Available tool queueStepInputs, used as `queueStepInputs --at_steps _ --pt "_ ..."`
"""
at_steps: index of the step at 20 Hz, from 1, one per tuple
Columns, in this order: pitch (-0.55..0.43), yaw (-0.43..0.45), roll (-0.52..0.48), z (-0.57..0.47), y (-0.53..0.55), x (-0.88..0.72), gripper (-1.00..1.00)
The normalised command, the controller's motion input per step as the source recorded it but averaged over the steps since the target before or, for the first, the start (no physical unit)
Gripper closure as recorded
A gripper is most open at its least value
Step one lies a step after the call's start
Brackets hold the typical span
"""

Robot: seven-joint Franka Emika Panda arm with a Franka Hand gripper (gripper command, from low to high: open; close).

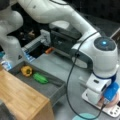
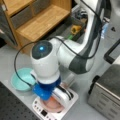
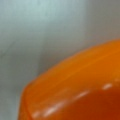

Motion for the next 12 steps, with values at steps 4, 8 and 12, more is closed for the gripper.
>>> queueStepInputs --at_steps 4,8,12 --pt "0.039 0.146 -0.146 0.00 -0.09 -0.01 1.00" --pt "0.041 0.147 -0.148 0.00 -0.08 -0.02 1.00" --pt "0.024 0.147 -0.158 -0.04 -0.08 -0.02 1.00"
